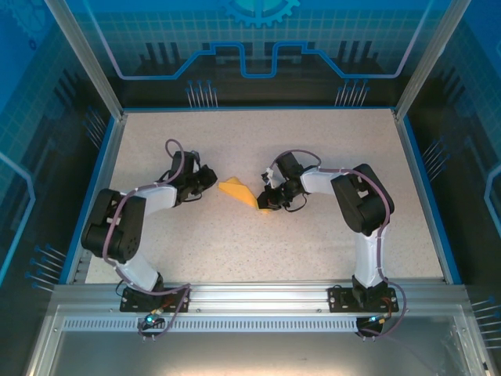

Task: Fold a paper plane with a square sheet of paper (pick it up from the middle)
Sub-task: Fold the wing for the fifth time at the center of the table.

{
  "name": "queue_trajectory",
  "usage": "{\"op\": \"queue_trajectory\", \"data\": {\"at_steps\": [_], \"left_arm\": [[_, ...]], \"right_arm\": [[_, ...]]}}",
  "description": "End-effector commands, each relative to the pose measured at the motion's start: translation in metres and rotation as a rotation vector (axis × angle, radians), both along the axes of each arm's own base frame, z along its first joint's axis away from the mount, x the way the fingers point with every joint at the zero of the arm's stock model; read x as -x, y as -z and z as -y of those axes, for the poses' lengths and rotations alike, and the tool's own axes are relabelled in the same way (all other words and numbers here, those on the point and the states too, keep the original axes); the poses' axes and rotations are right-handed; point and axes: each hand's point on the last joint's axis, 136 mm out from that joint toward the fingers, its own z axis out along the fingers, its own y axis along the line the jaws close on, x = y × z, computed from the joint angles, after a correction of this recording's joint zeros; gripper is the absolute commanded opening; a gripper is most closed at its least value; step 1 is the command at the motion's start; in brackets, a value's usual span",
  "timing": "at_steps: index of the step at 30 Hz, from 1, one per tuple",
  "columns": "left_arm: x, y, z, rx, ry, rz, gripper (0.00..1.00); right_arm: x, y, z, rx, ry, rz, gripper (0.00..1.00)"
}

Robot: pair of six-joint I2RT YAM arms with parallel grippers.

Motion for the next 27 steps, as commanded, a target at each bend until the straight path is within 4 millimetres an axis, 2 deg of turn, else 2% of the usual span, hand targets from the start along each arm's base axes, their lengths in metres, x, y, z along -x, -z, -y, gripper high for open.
{"op": "queue_trajectory", "data": {"at_steps": [1, 4, 8, 11, 14, 19, 27], "left_arm": [[0.018, -0.015, 0.028, 0.024, 0.087, 0.017, 0.13], [0.026, -0.014, 0.055, 0.041, 0.138, 0.005, 0.14], [0.03, 0.0, 0.092, 0.039, 0.213, -0.034, 0.15], [0.03, 0.017, 0.111, 0.037, 0.236, -0.081, 0.16], [0.03, 0.035, 0.12, 0.032, 0.241, -0.131, 0.16], [0.031, 0.061, 0.109, -0.032, 0.186, -0.209, 0.16], [0.034, 0.085, 0.063, -0.148, 0.044, -0.266, 0.16]], "right_arm": [[0.038, 0.061, 0.045, 0.232, 0.024, -0.157, 0.08], [0.039, 0.061, 0.046, 0.235, 0.026, -0.161, 0.08], [0.04, 0.062, 0.046, 0.234, 0.024, -0.162, 0.08], [0.041, 0.063, 0.047, 0.235, 0.024, -0.163, 0.08], [0.04, 0.063, 0.046, 0.232, 0.024, -0.162, 0.08], [0.04, 0.063, 0.047, 0.233, 0.023, -0.161, 0.08], [0.042, 0.064, 0.048, 0.239, 0.02, -0.159, 0.08]]}}
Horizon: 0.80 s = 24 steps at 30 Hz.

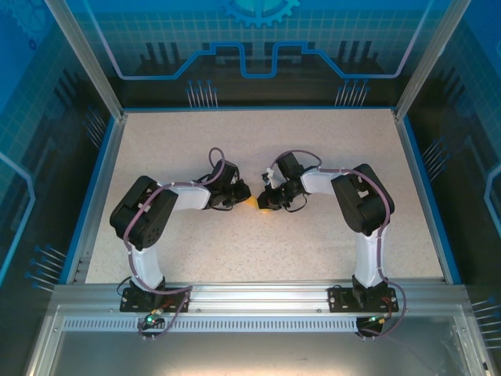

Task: Fold a paper plane with a square sheet of paper (pick it up from the middle)
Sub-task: Fold the wing for the fifth time at the center of the table.

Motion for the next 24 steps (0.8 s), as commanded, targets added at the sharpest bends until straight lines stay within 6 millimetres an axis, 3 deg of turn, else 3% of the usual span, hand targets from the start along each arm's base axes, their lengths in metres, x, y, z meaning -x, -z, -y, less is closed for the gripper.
{"op": "queue_trajectory", "data": {"at_steps": [1, 11, 18, 24], "left_arm": [[0.004, 0.027, -0.051, -0.134, -0.141, -0.07, 0.16], [-0.004, 0.026, -0.116, -0.149, -0.282, -0.061, 0.16], [-0.012, 0.02, -0.137, -0.163, -0.33, -0.036, 0.16], [-0.017, -0.007, -0.141, -0.151, -0.336, 0.024, 0.16]], "right_arm": [[0.042, 0.064, 0.049, 0.253, 0.021, -0.162, 0.08], [0.042, 0.066, 0.049, 0.254, 0.021, -0.162, 0.09], [0.041, 0.064, 0.048, 0.251, 0.023, -0.16, 0.09], [0.031, 0.046, 0.037, 0.207, 0.018, -0.118, 0.11]]}}
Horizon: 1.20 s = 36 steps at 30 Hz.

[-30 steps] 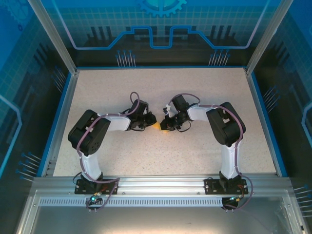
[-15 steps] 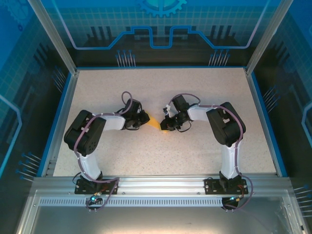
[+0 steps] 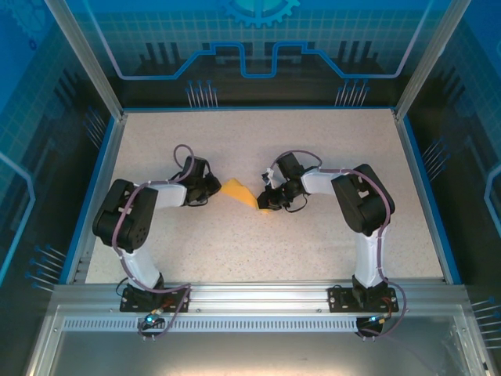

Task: Fold a paper plane with a square sheet of paper (pick it up from the middle)
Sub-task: Fold the wing for the fifth time at the center of the table.

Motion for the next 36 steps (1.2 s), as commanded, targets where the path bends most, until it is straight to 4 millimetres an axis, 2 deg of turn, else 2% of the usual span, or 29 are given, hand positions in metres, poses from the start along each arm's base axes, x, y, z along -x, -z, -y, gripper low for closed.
{"op": "queue_trajectory", "data": {"at_steps": [1, 5, 8, 10, 13, 15, 19, 23, 24, 28, 32, 36], "left_arm": [[0.005, -0.013, -0.021, -0.071, -0.032, 0.015, 0.17], [0.004, -0.039, -0.012, -0.036, 0.006, 0.06, 0.21], [0.008, -0.055, -0.001, -0.023, 0.047, 0.077, 0.27], [0.014, -0.061, 0.007, -0.043, 0.074, 0.066, 0.32], [0.022, -0.066, 0.017, -0.098, 0.097, 0.024, 0.42], [0.027, -0.066, 0.022, -0.146, 0.095, -0.013, 0.47], [0.034, -0.065, 0.041, -0.228, 0.099, -0.06, 0.57], [0.034, -0.064, 0.058, -0.361, 0.112, -0.104, 0.66], [0.033, -0.063, 0.064, -0.403, 0.122, -0.115, 0.68], [0.026, -0.057, 0.081, -0.531, 0.149, -0.151, 0.71], [0.02, -0.05, 0.09, -0.622, 0.168, -0.182, 0.71], [0.017, -0.041, 0.094, -0.688, 0.195, -0.228, 0.7]], "right_arm": [[0.027, 0.039, 0.031, 0.188, 0.014, -0.105, 0.12], [0.009, -0.004, 0.006, 0.097, -0.009, 0.005, 0.21], [-0.006, -0.041, -0.005, 0.032, 0.003, 0.105, 0.33], [-0.014, -0.062, -0.004, 0.016, 0.025, 0.172, 0.43], [-0.021, -0.078, 0.007, 0.036, 0.076, 0.263, 0.54], [-0.026, -0.082, 0.021, 0.075, 0.133, 0.316, 0.6], [-0.033, -0.081, 0.062, 0.166, 0.272, 0.396, 0.71], [-0.036, -0.078, 0.098, 0.244, 0.372, 0.442, 0.76], [-0.033, -0.072, 0.108, 0.268, 0.39, 0.44, 0.78], [-0.032, -0.064, 0.14, 0.335, 0.47, 0.447, 0.82], [-0.031, -0.061, 0.161, 0.353, 0.524, 0.43, 0.83], [-0.03, -0.061, 0.168, 0.341, 0.546, 0.42, 0.83]]}}
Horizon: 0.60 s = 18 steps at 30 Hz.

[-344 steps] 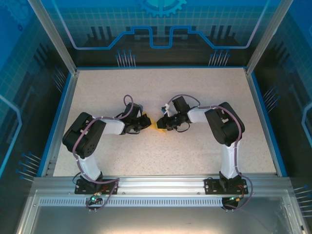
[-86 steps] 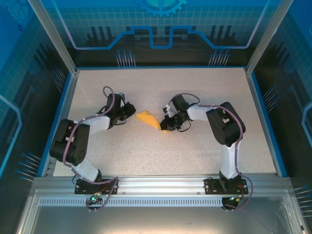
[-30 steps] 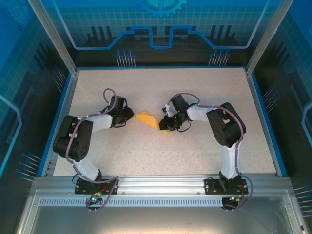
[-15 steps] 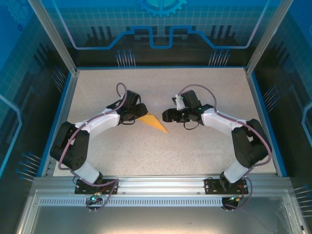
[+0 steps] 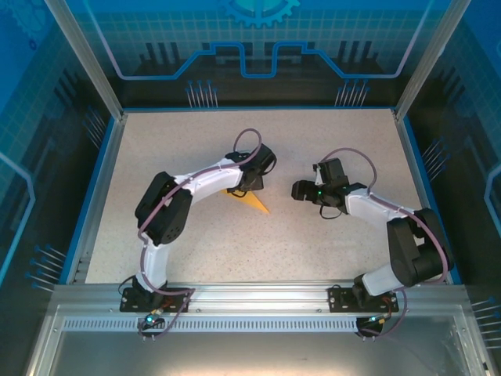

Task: Fold a paper plane with a square sheet of paper (pick it up from the middle)
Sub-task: Fold the wing for the fifth time at the center of the table.

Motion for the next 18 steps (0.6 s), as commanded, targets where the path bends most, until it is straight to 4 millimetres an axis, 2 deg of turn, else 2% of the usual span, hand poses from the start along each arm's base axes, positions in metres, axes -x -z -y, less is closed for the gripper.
{"op": "queue_trajectory", "data": {"at_steps": [1, 13, 18], "left_arm": [[0.008, 0.002, -0.018, -0.143, -0.007, -0.06, 0.69], [0.02, 0.002, -0.027, -0.197, -0.004, -0.122, 0.55], [0.021, 0.004, -0.02, -0.154, 0.006, -0.125, 0.56]], "right_arm": [[-0.005, -0.008, 0.008, -0.009, 0.034, 0.035, 0.83], [-0.004, -0.005, 0.01, -0.02, 0.045, 0.019, 0.83], [-0.004, -0.001, 0.008, -0.028, 0.042, 0.004, 0.83]]}}
